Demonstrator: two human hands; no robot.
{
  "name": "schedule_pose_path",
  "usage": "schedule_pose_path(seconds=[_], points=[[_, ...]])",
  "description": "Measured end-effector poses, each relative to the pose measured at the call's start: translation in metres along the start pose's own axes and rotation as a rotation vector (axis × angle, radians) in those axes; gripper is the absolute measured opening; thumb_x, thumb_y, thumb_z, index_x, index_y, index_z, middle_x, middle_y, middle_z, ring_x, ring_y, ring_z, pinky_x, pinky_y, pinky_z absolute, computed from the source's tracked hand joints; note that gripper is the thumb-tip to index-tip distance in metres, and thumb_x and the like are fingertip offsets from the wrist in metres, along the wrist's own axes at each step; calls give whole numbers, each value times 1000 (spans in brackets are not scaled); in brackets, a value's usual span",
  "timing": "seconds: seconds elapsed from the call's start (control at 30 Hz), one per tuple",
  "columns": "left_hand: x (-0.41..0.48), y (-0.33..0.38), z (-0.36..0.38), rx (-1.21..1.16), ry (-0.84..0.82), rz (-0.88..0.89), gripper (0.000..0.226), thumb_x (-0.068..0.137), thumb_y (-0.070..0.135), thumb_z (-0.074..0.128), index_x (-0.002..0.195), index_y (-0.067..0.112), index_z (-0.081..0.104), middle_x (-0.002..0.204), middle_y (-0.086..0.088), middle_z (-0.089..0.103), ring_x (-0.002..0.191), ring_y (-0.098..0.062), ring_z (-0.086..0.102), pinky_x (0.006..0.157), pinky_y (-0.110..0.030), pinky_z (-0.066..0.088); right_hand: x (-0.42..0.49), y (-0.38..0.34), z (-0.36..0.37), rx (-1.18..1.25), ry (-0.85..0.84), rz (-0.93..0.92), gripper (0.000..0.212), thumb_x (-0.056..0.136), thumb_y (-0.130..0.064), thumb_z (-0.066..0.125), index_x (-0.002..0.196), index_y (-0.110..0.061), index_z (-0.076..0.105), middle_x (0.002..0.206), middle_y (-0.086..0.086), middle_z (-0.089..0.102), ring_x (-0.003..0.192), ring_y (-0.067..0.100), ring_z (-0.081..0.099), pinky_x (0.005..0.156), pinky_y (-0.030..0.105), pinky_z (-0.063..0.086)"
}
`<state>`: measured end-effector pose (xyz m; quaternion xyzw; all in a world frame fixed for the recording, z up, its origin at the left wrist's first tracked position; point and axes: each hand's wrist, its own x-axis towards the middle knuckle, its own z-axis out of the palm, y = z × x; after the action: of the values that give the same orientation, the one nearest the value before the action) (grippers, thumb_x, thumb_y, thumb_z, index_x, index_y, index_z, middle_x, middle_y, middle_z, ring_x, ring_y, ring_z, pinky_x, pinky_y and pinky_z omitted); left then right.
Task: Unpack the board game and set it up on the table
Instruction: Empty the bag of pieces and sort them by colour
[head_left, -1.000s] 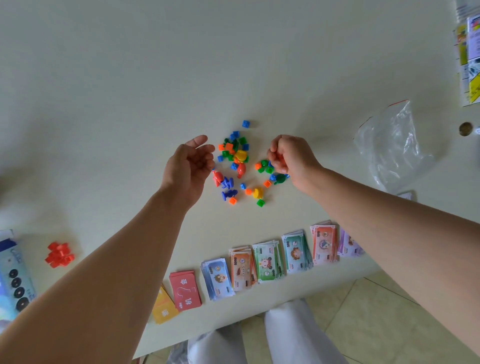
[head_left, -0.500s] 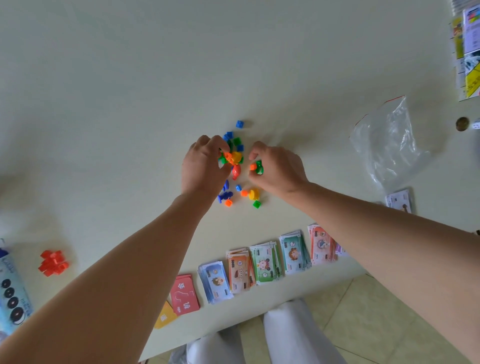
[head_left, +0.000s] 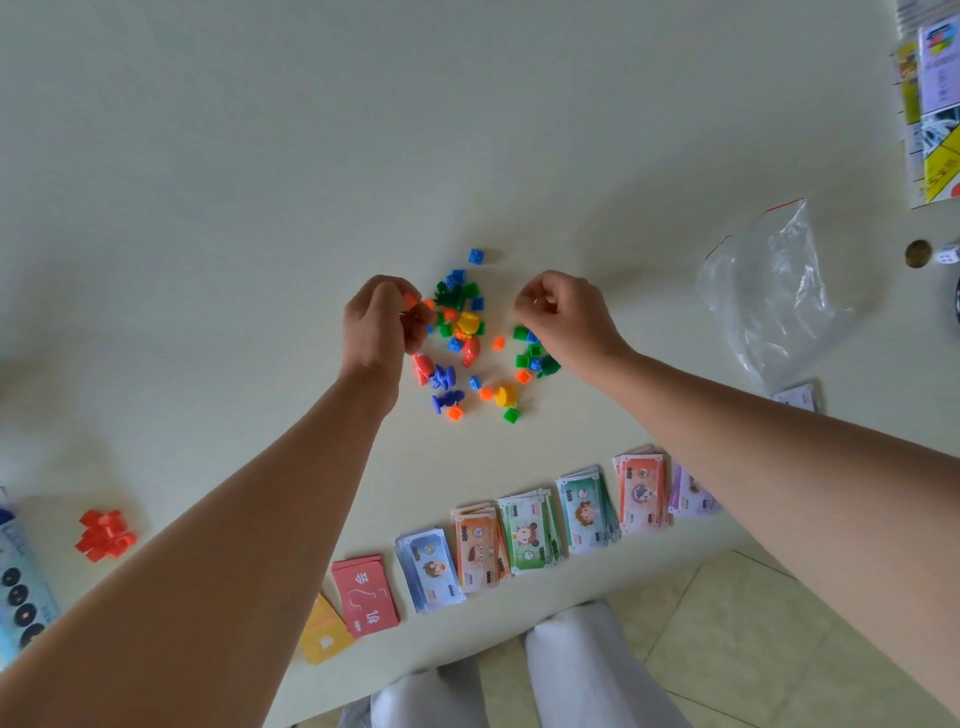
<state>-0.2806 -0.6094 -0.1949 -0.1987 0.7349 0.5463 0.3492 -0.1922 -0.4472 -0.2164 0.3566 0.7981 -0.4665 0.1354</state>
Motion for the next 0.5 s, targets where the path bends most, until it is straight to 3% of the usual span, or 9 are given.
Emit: schedule_pose_path(seconds=[0.13,0.2,0.33,0.4,0.5], points=[[-3,2,0,-129,-31,-84,33,72,-6,25,66,5,55,58,-7,61,54,-19,48,50,-23,39,-2,5,-3,-71,33,-20,4,80,-22,61,81,-21,58,61,-8,54,60,12,51,61,29,42],[-5,0,2,-66,-41,-67,29,75,1,29,64,6,56,57,-5,57,53,-17,45,51,-24,37,-5,5,-2,-158,12,-46,13,77,-19,61,89,-22,57,62,-8,52,64,14,53,60,29,41],[-10,-10,8,626,-155,264,6,78,26,60,74,22,58,60,9,46,58,-13,43,56,-25,34,-10,0,0,-306,8,-72,23,76,-17,59,98,-22,57,76,-6,61,74,20,56,63,27,37],[-20,-17,14,995,-250,432,17,79,31,67,93,26,59,68,10,51,69,-17,52,62,-26,34,-12,3,-1,-383,23,-92,25,76,-16,60,100,-22,56,81,-6,63,78,24,58,63,26,34],[-26,-24,27,1210,-264,593,31,85,33,63,114,25,54,96,5,64,92,-22,61,67,-28,34,-15,11,-6,-474,-3,-151,23,78,-15,62,99,-23,57,80,-6,60,80,28,61,61,27,34]])
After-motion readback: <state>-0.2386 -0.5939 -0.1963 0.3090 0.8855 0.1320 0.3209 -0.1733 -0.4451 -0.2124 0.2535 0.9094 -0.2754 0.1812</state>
